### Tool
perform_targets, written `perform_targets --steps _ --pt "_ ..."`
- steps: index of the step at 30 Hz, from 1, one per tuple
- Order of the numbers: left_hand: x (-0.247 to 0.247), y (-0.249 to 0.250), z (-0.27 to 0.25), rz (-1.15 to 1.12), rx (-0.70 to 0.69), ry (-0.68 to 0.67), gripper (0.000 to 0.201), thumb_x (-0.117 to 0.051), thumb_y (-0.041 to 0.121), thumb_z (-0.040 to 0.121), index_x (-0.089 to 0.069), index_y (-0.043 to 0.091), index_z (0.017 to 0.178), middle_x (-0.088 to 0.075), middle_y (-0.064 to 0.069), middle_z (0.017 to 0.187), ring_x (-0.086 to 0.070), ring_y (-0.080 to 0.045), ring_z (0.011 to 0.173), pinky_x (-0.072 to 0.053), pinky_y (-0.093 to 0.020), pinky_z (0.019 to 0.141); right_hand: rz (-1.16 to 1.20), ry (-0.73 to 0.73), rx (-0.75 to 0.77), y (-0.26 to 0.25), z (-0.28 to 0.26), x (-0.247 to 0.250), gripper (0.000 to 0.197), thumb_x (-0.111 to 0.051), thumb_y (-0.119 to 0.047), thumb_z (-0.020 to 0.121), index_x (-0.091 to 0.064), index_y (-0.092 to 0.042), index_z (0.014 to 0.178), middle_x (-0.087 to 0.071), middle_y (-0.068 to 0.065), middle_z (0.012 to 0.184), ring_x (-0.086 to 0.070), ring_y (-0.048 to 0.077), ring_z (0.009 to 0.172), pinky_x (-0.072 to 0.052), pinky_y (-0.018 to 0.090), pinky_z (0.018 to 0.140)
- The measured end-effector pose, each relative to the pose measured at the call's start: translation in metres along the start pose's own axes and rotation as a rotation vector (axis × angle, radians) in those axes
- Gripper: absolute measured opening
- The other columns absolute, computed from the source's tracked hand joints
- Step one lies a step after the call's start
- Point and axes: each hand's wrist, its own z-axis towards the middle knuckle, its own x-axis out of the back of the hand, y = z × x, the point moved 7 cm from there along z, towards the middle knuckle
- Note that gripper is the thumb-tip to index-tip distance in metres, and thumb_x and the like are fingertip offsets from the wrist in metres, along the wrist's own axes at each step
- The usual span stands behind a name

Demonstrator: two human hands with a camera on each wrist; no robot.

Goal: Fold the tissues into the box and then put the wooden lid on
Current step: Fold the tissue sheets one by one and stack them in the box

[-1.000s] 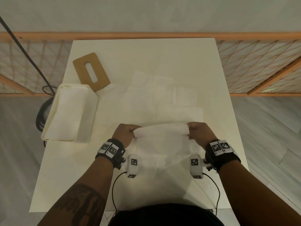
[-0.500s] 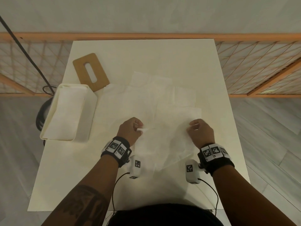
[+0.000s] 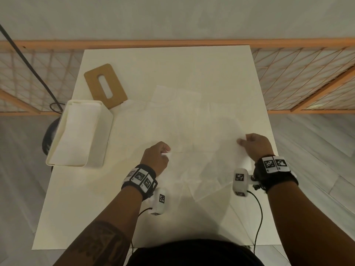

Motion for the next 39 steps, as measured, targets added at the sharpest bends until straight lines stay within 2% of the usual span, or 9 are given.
perform_targets --steps 5,9,14,18,24,28,32,35,39 --pt "-0.006 0.002 0.001 0.071 0.002 -0.013 0.027 -0.058 -0.001 0.088 -0.064 0.020 0.105 -0.063 0.005 0.108 -0.061 -0.014 0.105 -0.045 -0.021 0.088 0.224 0.004 0.212 -0.040 -0.020 0.014 0.022 -0.074 -0.027 0.090 -0.066 -0.009 0.100 -0.073 0.017 0.103 -0.070 0.032 0.091 -0.056 0.045 0.083" --pt "0.004 0.024 -0.001 0.120 -0.044 0.106 0.024 -0.064 0.033 0.095 -0.064 0.021 0.115 -0.055 0.002 0.123 -0.053 -0.018 0.116 -0.042 -0.028 0.098 0.480 -0.333 0.278 -0.076 -0.049 -0.003 0.060 -0.084 -0.039 0.076 -0.055 0.002 0.109 -0.060 0.033 0.109 -0.062 0.038 0.095 -0.050 0.059 0.097" --pt "-0.008 0.057 -0.015 -0.712 0.305 -0.298 0.094 -0.039 0.094 0.073 -0.070 0.021 0.123 -0.067 0.001 0.129 -0.055 -0.022 0.123 -0.037 -0.040 0.110 0.833 -0.691 0.287 -0.119 -0.090 -0.021 0.046 -0.064 -0.007 0.092 -0.050 0.012 0.132 -0.064 0.022 0.116 -0.066 0.032 0.100 -0.058 0.041 0.090" --pt "0.002 0.064 -0.027 -1.021 0.368 -0.361 0.064 -0.046 0.068 0.094 -0.083 0.016 0.084 -0.078 -0.008 0.094 -0.076 -0.023 0.078 -0.057 -0.036 0.076 0.879 -0.690 0.255 -0.121 -0.088 -0.023 0.036 -0.058 -0.008 0.097 -0.059 0.005 0.131 -0.067 0.025 0.123 -0.067 0.035 0.108 -0.056 0.044 0.096" --pt "0.015 0.047 -0.025 -1.207 0.218 -0.280 0.053 -0.078 0.016 0.084 -0.062 -0.002 0.131 -0.066 -0.022 0.126 -0.067 -0.036 0.108 -0.057 -0.050 0.093 0.699 -0.572 0.159 -0.089 -0.074 -0.037 0.030 -0.067 -0.012 0.094 -0.066 -0.001 0.122 -0.073 0.019 0.118 -0.070 0.038 0.109 -0.061 0.042 0.088" --pt "0.034 0.034 -0.017 -0.960 0.089 -0.188 0.033 -0.069 -0.004 0.087 -0.072 0.009 0.116 -0.073 -0.014 0.118 -0.068 -0.031 0.112 -0.056 -0.042 0.098 0.602 -0.513 0.130 -0.070 -0.070 -0.046 0.029 -0.074 -0.009 0.090 -0.070 -0.006 0.119 -0.076 0.016 0.111 -0.072 0.036 0.104 -0.061 0.043 0.088" --pt "0.053 0.017 -0.013 -0.601 0.005 -0.135 0.024 -0.080 0.021 0.082 -0.080 0.030 0.104 -0.075 -0.004 0.118 -0.068 -0.024 0.117 -0.050 -0.045 0.106 0.490 -0.564 0.119 -0.060 -0.066 -0.057 0.029 -0.071 0.000 0.090 -0.071 -0.003 0.119 -0.076 0.019 0.108 -0.073 0.036 0.102 -0.062 0.040 0.085" --pt "0.053 0.010 -0.010 -0.302 -0.013 -0.150 0.027 -0.073 0.002 0.088 -0.078 0.015 0.111 -0.075 -0.007 0.113 -0.069 -0.027 0.110 -0.053 -0.049 0.102 0.346 -0.575 0.137 -0.056 -0.066 -0.063 0.019 -0.067 0.003 0.092 -0.076 -0.003 0.108 -0.078 0.017 0.099 -0.076 0.030 0.090 -0.062 0.029 0.069" --pt "0.043 0.010 -0.017 -0.461 0.114 -0.229 0.044 -0.044 -0.017 0.093 -0.079 0.011 0.092 -0.073 -0.011 0.104 -0.070 -0.028 0.096 -0.062 -0.034 0.078 0.343 -0.631 0.122 -0.049 -0.069 -0.069 0.031 -0.048 0.015 0.093 -0.075 -0.001 0.094 -0.078 0.009 0.098 -0.073 0.026 0.089 -0.058 0.026 0.067"
